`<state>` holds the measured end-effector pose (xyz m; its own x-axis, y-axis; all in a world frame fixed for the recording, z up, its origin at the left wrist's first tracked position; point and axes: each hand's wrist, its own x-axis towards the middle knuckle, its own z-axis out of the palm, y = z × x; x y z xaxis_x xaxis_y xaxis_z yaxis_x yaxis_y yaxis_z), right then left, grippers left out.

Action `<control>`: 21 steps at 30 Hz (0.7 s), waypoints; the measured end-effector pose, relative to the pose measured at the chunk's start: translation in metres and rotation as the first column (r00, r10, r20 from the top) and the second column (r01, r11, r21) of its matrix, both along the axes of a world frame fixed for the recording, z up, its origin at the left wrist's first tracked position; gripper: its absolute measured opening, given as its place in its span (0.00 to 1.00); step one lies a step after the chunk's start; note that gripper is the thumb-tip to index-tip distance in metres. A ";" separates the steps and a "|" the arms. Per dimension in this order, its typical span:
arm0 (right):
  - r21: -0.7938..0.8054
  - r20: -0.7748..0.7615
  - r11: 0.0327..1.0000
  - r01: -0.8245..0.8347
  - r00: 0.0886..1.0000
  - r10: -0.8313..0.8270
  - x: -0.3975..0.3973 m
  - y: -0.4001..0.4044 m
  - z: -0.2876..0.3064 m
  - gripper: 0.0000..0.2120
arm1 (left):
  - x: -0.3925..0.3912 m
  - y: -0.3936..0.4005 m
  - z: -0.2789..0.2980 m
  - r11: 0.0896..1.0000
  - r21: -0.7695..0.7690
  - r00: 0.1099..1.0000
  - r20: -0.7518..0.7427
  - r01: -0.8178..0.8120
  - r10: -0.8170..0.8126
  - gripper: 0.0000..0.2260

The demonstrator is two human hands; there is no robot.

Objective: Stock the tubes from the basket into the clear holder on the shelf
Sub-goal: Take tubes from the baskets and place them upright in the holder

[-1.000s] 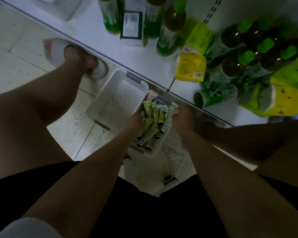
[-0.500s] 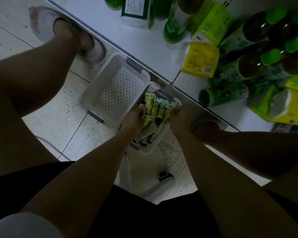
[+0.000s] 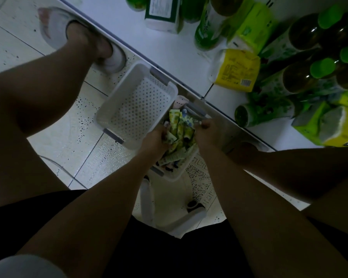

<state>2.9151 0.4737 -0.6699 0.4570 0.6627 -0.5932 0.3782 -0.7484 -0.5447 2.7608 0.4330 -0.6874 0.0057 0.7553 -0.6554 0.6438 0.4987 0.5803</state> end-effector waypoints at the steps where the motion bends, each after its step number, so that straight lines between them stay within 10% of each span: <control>1: 0.008 0.015 0.999 -0.035 0.999 0.035 0.000 -0.002 0.002 0.05 | 0.000 0.001 0.002 1.000 -0.004 1.000 0.004 -0.008 0.008 0.19; 11: 0.238 0.053 0.961 -0.143 0.989 0.135 0.018 -0.012 0.048 0.03 | -0.003 0.015 0.057 0.988 0.143 0.997 0.053 -0.062 0.055 0.13; 21: 0.481 -0.034 0.873 -0.079 0.994 0.108 0.026 -0.009 0.129 0.05 | 0.001 0.012 0.151 0.933 0.135 0.829 0.514 -0.334 0.222 0.14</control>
